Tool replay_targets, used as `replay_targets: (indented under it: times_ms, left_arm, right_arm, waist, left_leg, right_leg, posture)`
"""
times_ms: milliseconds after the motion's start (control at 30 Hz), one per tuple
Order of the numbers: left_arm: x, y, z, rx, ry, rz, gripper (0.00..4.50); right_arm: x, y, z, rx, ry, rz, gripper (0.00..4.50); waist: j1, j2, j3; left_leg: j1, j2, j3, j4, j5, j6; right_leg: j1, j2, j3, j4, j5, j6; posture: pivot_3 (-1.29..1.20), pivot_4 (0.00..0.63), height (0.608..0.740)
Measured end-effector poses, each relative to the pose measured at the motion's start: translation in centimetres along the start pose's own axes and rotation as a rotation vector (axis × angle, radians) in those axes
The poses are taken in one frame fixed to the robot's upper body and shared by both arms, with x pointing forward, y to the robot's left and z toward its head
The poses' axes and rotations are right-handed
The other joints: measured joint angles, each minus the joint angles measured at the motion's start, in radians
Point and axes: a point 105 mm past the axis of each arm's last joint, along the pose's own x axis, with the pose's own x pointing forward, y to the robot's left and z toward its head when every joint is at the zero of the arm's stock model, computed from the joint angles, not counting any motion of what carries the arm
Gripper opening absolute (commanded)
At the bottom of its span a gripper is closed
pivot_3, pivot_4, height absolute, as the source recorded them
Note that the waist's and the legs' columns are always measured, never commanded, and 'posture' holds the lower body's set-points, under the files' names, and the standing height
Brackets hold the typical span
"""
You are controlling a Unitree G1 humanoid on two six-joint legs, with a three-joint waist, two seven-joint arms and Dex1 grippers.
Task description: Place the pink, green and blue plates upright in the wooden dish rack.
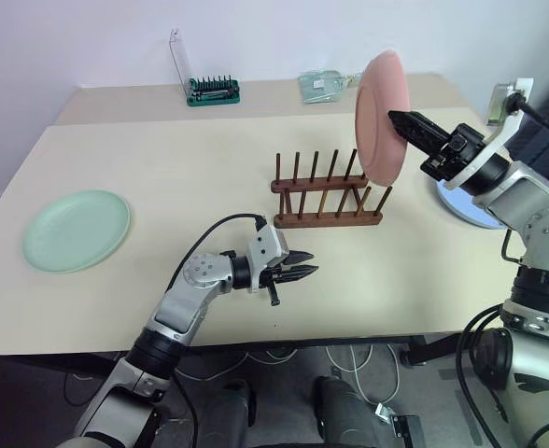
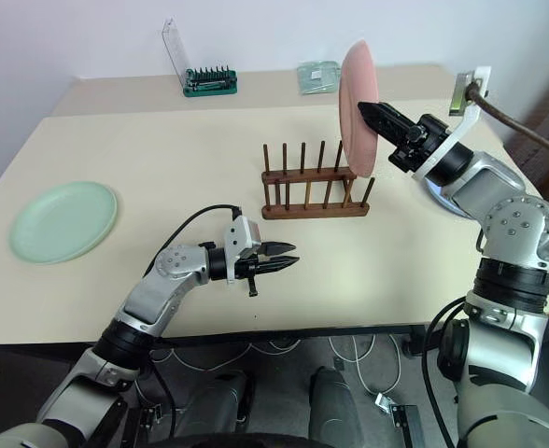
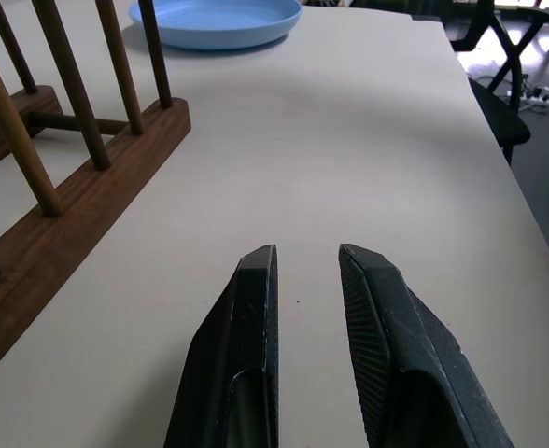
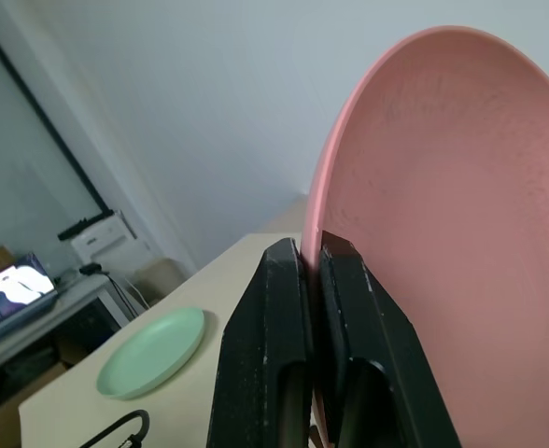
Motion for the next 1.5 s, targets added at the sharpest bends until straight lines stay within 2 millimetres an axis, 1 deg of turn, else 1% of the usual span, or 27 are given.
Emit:
replay_targets:
  times_ms: [233,333,433,500,633,700,767,833,867,900,933,967,1000,1033,1067,1100,1133,1200,1233,1300,1333,1367,1433,1467,1500]
  left_arm:
    - [0.0,0.0,-0.1,-0.012,0.006,0.001,1.05]
    - [0.0,0.0,-0.1,-0.012,0.006,0.002,1.05]
    - [-0.1,0.1,-0.1,-0.012,0.007,0.005,1.05]
    - [-0.1,0.1,-0.1,-0.013,0.007,0.006,1.05]
    - [-0.1,0.1,-0.1,-0.013,0.006,0.008,1.05]
    - [-0.1,0.2,-0.1,-0.012,0.006,0.013,1.05]
    - [-0.2,0.5,-0.1,-0.011,0.004,0.033,1.05]
    - [-0.8,1.1,0.0,-0.012,0.006,0.066,1.55]
    - [-1.2,1.6,0.1,-0.030,-0.006,0.093,1.84]
    - [-1.6,2.2,0.2,-0.052,-0.019,0.120,2.24]
    - [-2.3,2.9,0.5,-0.082,-0.038,0.155,2.83]
    - [-2.9,3.6,0.9,-0.107,-0.064,0.192,3.31]
    - [-3.8,4.3,1.5,-0.127,-0.095,0.236,3.83]
    - [-4.6,5.1,2.2,-0.139,-0.130,0.280,4.28]
    - [-5.5,5.8,3.1,-0.144,-0.166,0.324,4.44]
    - [-6.3,6.3,3.7,-0.147,-0.192,0.360,4.44]
    - [-6.9,6.8,4.1,-0.154,-0.209,0.395,4.44]
    - [-9.7,9.0,4.4,-0.181,-0.228,0.580,4.44]
    - [-12.1,10.6,4.4,-0.197,-0.229,0.721,4.44]
    - [-16.7,13.0,4.5,-0.230,-0.238,0.969,4.44]
    - [-18.2,13.5,4.6,-0.243,-0.245,1.050,4.44]
    - [-20.3,14.1,4.6,-0.263,-0.257,1.160,4.44]
    - [-22.8,14.5,4.0,-0.297,-0.241,1.305,4.44]
    - [-24.5,14.6,3.4,-0.309,-0.203,1.406,4.44]
    - [-27.4,14.7,2.6,-0.330,-0.143,1.561,4.44]
  right_arm:
    - [-0.3,-1.8,-0.8,0.071,-0.004,-0.053,0.04]
    - [-0.3,-2.2,-0.8,0.083,-0.013,-0.065,1.00]
    - [-0.4,-3.1,-1.1,0.095,-0.016,-0.104,2.44]
    - [-0.5,-3.8,-0.9,0.083,-0.029,-0.145,3.38]
    - [-0.4,-4.2,0.3,0.026,-0.069,-0.184,3.38]
    - [-0.8,-4.6,1.0,-0.025,-0.081,-0.222,3.38]
    - [-1.7,-5.2,2.2,-0.120,-0.090,-0.284,3.38]
    - [-2.7,-4.9,3.9,-0.223,-0.108,-0.321,3.44]
    - [-3.4,-4.3,4.9,-0.311,-0.102,-0.332,3.44]
    - [-3.8,-3.7,5.5,-0.378,-0.091,-0.329,3.44]
    - [-3.9,-2.5,6.2,-0.467,-0.071,-0.312,3.44]
    - [-3.9,-1.3,6.2,-0.555,-0.027,-0.284,3.44]
    - [-3.6,0.1,5.8,-0.635,0.028,-0.236,3.44]
    - [-3.1,1.4,5.0,-0.695,0.085,-0.177,3.44]
    - [-2.6,2.7,3.9,-0.739,0.137,-0.111,3.44]
    - [-2.1,3.5,2.8,-0.761,0.179,-0.057,3.44]
    - [-1.8,3.9,1.7,-0.782,0.222,-0.023,3.44]
    - [-0.6,4.8,-2.0,-0.853,0.352,0.067,3.44]
    - [0.2,5.3,-4.1,-0.873,0.399,0.119,3.44]
    - [1.4,5.7,-7.6,-0.860,0.447,0.179,3.44]
    - [1.7,5.6,-8.4,-0.854,0.457,0.187,3.44]
    - [2.3,5.4,-9.3,-0.855,0.470,0.192,3.44]
    - [2.9,5.0,-9.8,-0.881,0.475,0.185,3.44]
    - [3.5,5.0,-9.9,-0.890,0.465,0.186,3.44]
    - [4.2,5.3,-10.5,-0.897,0.456,0.206,3.44]
  waist:
    - [-0.001,0.000,0.000]
    - [-0.001,0.000,0.000]
    - [-0.001,0.000,0.000]
    - [-0.001,0.000,0.000]
    - [-0.001,0.000,0.000]
    - [-0.001,0.000,0.000]
    - [0.003,0.000,0.000]
    - [0.002,0.000,0.000]
    - [0.002,0.001,0.000]
    - [0.002,0.001,0.000]
    - [0.000,0.001,0.000]
    - [-0.004,0.001,0.000]
    - [-0.008,0.001,0.000]
    - [-0.013,0.001,0.000]
    - [-0.016,0.001,0.000]
    - [-0.017,0.001,0.000]
    - [-0.016,0.001,0.000]
    - [-0.019,0.000,0.000]
    - [-0.026,-0.001,0.001]
    - [-0.028,-0.002,0.001]
    - [-0.026,-0.002,0.001]
    - [-0.024,-0.003,0.002]
    - [-0.011,-0.005,0.003]
    - [-0.005,-0.008,0.003]
    - [-0.004,-0.010,0.003]
  left_leg:
    - [0.000,0.000,0.000,0.000,0.000,0.000]
    - [0.000,0.000,0.000,0.000,0.000,0.000]
    - [0.000,0.000,0.000,0.000,0.000,0.000]
    - [0.000,0.000,0.000,0.000,0.000,0.000]
    - [0.000,0.000,0.000,0.000,0.000,0.000]
    - [0.000,0.000,0.000,0.000,0.000,0.000]
    - [-0.001,0.000,0.000,0.000,0.000,0.000]
    - [-0.001,0.000,0.000,0.000,0.000,0.000]
    - [-0.001,0.000,0.000,0.000,0.000,0.000]
    - [-0.001,0.000,0.000,-0.001,0.000,0.000]
    - [-0.001,0.000,0.000,-0.001,0.000,0.000]
    - [-0.001,0.000,0.000,-0.001,0.000,0.000]
    - [-0.001,0.001,0.001,-0.001,0.000,0.000]
    - [-0.001,0.001,0.001,-0.001,0.000,0.000]
    - [0.000,0.002,0.001,0.000,0.000,0.000]
    - [0.000,0.001,0.001,0.000,0.000,0.000]
    - [0.000,0.001,0.001,0.001,0.000,0.000]
    - [0.001,0.001,0.000,0.001,0.000,0.000]
    - [0.001,0.001,0.000,0.000,0.000,0.000]
    - [0.000,0.001,0.000,0.000,0.000,-0.001]
    - [-0.001,0.001,0.000,0.000,0.001,-0.001]
    - [-0.001,0.000,0.000,0.001,0.001,-0.002]
    - [-0.002,-0.001,0.000,0.001,0.001,-0.002]
    - [-0.002,-0.001,0.000,0.001,0.001,-0.003]
    - [-0.002,0.000,0.000,0.000,0.002,-0.003]
  right_leg:
    - [0.000,0.000,0.000,0.000,0.000,0.000]
    - [0.000,0.000,0.000,0.000,0.000,0.000]
    - [0.000,0.000,0.000,0.000,0.000,0.000]
    - [0.000,0.000,0.000,0.000,0.000,0.000]
    - [0.000,0.000,0.000,0.000,0.000,0.000]
    - [0.000,0.000,0.000,0.000,0.000,0.000]
    - [0.000,0.000,0.000,0.000,0.000,0.000]
    - [-0.001,0.000,0.000,0.000,0.000,0.000]
    - [-0.001,0.000,0.000,0.000,0.000,0.000]
    - [-0.001,0.000,0.000,0.000,0.000,0.000]
    - [-0.002,0.000,0.000,0.000,0.000,0.000]
    - [-0.002,0.000,0.000,0.001,0.000,0.000]
    - [-0.002,0.000,0.000,0.001,0.000,0.000]
    - [-0.003,0.000,0.000,0.002,0.000,0.001]
    - [-0.002,0.001,0.000,0.002,0.000,0.001]
    - [-0.002,0.000,0.000,0.003,0.000,0.001]
    - [-0.002,0.000,0.000,0.003,0.000,0.001]
    - [-0.002,0.000,0.000,0.004,0.000,0.001]
    - [-0.003,0.001,0.000,0.006,-0.001,0.001]
    - [-0.005,0.000,0.001,0.009,-0.001,0.001]
    - [-0.006,0.000,0.001,0.009,-0.001,0.001]
    - [-0.007,-0.001,0.001,0.009,-0.001,0.001]
    - [-0.007,-0.001,0.002,0.008,-0.001,0.001]
    - [-0.007,-0.001,0.001,0.009,-0.001,0.001]
    - [-0.008,0.000,0.001,0.009,-0.001,0.001]
  posture:
    - [0.00,0.150,0.740]
    - [0.00,0.150,0.740]
    - [0.00,0.150,0.740]
    - [0.00,0.150,0.740]
    - [0.00,0.150,0.740]
    - [0.00,0.150,0.740]
    - [0.00,0.150,0.740]
    - [0.00,0.150,0.740]
    - [0.00,0.150,0.740]
    - [0.00,0.150,0.740]
    - [0.00,0.150,0.740]
    - [0.00,0.150,0.740]
    - [0.00,0.150,0.740]
    - [0.00,0.150,0.740]
    - [0.00,0.150,0.740]
    - [0.00,0.150,0.740]
    - [0.00,0.150,0.740]
    - [0.00,0.150,0.740]
    - [0.00,0.150,0.740]
    - [0.00,0.150,0.740]
    - [0.00,0.150,0.740]
    - [0.00,0.150,0.740]
    - [0.00,0.150,0.740]
    - [0.00,0.150,0.740]
    - [0.00,0.150,0.740]
